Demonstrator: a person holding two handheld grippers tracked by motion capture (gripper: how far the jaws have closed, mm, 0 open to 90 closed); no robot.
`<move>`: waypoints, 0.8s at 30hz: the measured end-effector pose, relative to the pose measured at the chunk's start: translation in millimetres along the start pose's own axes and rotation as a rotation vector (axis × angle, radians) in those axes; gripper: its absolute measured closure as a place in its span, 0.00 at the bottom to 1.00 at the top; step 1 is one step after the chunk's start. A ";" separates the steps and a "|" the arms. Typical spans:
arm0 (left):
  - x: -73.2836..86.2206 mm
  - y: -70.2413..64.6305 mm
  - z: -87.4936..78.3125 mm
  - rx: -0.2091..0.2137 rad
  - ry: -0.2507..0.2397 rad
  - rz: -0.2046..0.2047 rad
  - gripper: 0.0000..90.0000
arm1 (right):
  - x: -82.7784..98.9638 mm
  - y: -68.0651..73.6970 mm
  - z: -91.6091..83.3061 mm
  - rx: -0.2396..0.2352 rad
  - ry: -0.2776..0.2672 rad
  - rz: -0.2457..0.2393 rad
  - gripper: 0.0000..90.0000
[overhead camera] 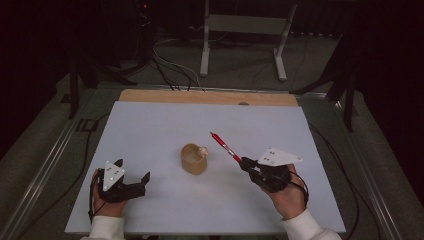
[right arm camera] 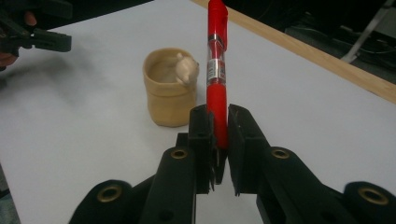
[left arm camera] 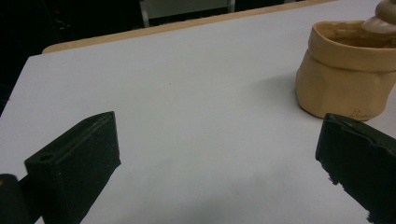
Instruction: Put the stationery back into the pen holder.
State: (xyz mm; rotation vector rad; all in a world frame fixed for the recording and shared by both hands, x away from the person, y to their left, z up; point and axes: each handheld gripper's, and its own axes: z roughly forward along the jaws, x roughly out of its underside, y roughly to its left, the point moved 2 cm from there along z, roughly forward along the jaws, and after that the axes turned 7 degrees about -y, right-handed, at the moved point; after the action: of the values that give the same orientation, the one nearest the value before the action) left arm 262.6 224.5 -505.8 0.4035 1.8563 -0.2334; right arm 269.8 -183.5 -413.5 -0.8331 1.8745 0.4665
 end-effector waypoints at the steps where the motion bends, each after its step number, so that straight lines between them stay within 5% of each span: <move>1: 0.0 -0.1 0.0 0.000 0.000 0.000 0.00 | -1.0 0.2 1.8 -0.007 0.004 -0.002 0.90; 24: 0.7 -0.7 1.4 0.002 0.011 0.003 0.00 | -9.3 23.7 39.1 -0.096 0.060 -0.042 0.90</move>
State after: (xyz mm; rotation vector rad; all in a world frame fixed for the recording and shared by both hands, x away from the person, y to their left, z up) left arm 263.4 223.4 -506.9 0.4099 1.8659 -0.2312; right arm 280.0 -139.0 -423.1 -0.9575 1.8976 0.5137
